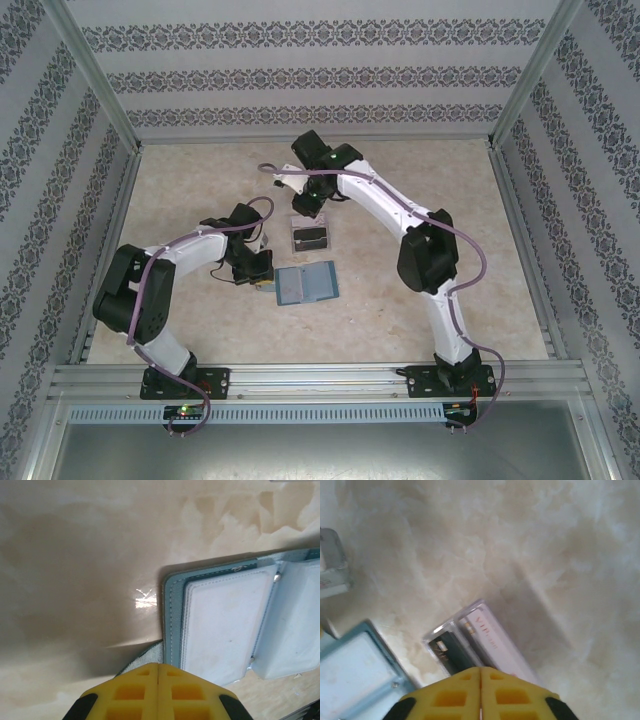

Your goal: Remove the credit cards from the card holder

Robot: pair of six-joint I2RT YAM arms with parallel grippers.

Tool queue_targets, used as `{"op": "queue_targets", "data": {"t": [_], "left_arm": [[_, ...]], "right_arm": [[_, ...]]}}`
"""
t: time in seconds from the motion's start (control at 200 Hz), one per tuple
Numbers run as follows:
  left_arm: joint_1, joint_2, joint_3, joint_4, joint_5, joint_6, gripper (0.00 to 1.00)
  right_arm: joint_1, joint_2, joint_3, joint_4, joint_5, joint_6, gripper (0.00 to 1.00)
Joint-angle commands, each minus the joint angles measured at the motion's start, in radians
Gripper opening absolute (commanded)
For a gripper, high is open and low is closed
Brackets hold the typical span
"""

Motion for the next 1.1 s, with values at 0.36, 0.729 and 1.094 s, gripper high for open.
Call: {"op": "queue_targets", "data": {"t": [0.36, 0.729, 1.094], "left_arm": [[0.01, 0.032, 0.025, -0.003, 0.017, 0.042, 0.02], [0.013, 0.033, -0.004, -0.008, -0.016, 0.057, 0.02], [0.011, 0.056, -0.046, 0.012, -0.031, 0.078, 0.02]], "right_arm": [[0.061, -0.21, -0.367, 0.195, 0.03, 0.712, 0.0], [0.12, -0.331, -0.535, 0.256, 0.112, 0.863, 0.0], [0.145, -0.37, -0.736, 0.548, -0.154, 1.142, 0.0]]}}
